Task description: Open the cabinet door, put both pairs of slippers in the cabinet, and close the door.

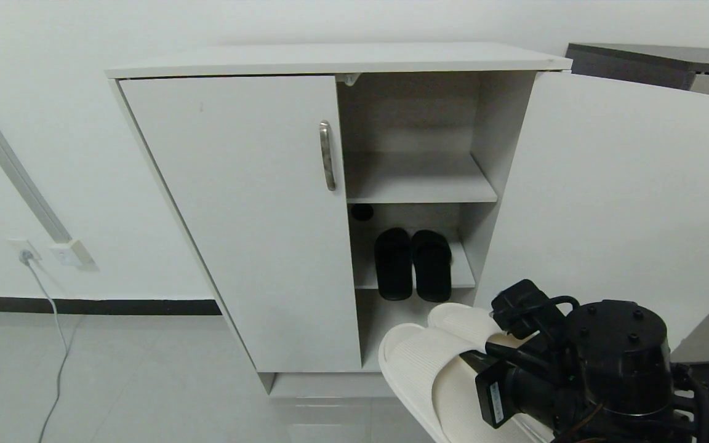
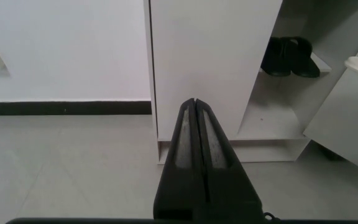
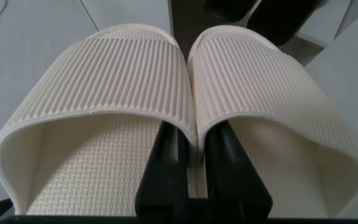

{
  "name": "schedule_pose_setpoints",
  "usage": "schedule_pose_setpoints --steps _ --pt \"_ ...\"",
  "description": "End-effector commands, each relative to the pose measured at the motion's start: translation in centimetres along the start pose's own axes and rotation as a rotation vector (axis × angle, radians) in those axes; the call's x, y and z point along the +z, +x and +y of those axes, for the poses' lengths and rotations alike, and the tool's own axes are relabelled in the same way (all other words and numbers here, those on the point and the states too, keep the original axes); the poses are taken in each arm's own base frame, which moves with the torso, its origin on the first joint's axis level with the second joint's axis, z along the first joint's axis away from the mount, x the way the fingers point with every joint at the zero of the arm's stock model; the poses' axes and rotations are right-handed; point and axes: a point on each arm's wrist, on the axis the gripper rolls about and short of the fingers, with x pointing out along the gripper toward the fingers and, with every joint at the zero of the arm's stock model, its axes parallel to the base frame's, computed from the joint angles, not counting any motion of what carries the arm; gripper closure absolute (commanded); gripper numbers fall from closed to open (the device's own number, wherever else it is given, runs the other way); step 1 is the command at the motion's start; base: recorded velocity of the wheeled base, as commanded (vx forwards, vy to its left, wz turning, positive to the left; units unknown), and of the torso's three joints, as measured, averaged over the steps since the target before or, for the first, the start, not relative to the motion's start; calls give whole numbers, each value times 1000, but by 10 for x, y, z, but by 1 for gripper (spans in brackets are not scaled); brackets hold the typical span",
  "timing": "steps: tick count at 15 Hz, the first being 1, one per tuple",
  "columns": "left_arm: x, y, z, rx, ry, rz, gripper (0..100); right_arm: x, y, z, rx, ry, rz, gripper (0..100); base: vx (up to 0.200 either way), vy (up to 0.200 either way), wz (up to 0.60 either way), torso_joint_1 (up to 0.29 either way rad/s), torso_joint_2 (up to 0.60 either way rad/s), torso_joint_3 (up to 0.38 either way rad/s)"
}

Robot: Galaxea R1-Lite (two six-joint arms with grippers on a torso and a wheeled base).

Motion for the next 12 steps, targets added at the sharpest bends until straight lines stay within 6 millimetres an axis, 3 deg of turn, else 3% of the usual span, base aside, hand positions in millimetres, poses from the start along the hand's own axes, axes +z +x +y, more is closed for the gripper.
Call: schedule_pose_setpoints --steps 1,7,9,10,12 --pt "0 0 0 0 0 -1 100 -1 0 1 2 -1 2 100 0 0 0 0 0 0" --pt "0 0 0 0 0 -1 100 -9 9 3 -3 -24 -18 100 0 0 0 0 0 0" --pt "0 0 0 0 0 1 100 -14 26 8 -70 -38 -31 100 0 0 0 0 0 0" --pt "0 0 0 0 0 -1 100 -17 49 15 -218 -29 -44 100 0 0 0 0 0 0" --pt "0 0 0 0 0 -1 100 -29 76 19 -348 -6 -22 100 0 0 0 0 0 0"
